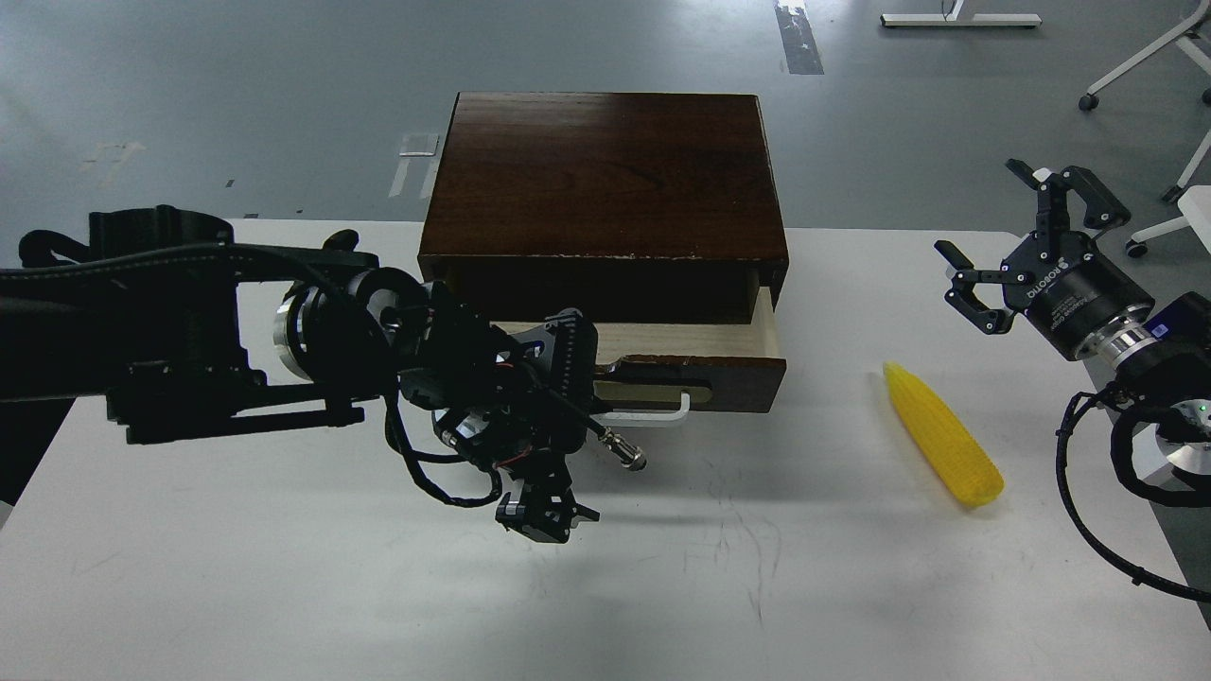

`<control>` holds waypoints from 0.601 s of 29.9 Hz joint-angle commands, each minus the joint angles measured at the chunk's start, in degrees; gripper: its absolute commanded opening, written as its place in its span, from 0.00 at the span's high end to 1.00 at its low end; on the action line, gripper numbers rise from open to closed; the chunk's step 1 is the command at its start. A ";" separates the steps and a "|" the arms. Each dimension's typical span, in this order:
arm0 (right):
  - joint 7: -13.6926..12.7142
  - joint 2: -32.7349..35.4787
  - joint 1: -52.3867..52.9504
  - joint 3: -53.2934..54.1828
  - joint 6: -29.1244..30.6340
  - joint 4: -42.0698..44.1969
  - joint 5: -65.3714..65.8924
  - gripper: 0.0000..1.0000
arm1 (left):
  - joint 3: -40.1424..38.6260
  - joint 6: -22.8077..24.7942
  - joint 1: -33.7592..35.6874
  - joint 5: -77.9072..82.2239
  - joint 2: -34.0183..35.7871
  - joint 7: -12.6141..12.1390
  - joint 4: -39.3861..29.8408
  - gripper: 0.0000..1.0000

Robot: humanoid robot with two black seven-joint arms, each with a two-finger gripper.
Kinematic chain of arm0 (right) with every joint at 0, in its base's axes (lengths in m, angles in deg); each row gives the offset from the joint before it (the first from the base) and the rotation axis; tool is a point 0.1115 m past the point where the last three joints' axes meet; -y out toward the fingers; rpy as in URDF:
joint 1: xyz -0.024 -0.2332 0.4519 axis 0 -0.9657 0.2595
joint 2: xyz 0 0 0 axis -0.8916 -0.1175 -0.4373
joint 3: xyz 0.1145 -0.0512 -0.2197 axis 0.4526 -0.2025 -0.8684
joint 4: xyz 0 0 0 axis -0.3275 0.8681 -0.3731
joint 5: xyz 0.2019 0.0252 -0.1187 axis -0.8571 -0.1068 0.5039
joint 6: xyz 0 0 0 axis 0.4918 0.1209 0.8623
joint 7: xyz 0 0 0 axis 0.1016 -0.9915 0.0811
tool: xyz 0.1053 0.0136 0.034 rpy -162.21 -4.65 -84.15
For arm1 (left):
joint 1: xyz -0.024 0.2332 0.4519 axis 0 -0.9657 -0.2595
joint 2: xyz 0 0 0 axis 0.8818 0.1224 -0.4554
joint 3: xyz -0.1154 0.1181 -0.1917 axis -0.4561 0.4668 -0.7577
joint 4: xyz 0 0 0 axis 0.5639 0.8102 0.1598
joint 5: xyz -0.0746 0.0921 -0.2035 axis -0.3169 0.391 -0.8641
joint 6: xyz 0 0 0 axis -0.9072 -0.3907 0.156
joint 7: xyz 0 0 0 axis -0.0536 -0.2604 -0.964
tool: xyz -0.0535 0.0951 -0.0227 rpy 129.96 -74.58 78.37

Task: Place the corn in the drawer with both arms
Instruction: 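Pull the drawer open toward the robot with the left gripper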

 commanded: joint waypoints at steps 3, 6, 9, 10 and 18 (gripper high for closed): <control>0.00 -0.01 -0.01 0.09 0.00 0.01 0.00 0.00 | 1.51 -0.02 1.52 0.21 -1.20 0.03 0.59 0.02; 0.00 -0.01 -0.01 0.09 0.00 0.01 0.00 0.00 | 1.77 -0.02 2.40 0.21 -3.05 0.03 1.03 0.02; 0.00 -0.01 -0.01 0.00 0.00 0.01 0.00 0.00 | 2.30 -0.02 3.19 0.21 -4.81 0.03 1.29 0.02; 0.00 -0.01 -0.01 0.00 0.00 0.01 0.00 0.00 | 2.39 -0.02 3.37 0.21 -5.25 0.03 1.29 0.02; 0.00 -0.01 -0.09 0.00 0.09 0.01 0.00 0.00 | 4.85 -0.02 7.41 0.21 -8.85 0.03 2.08 0.02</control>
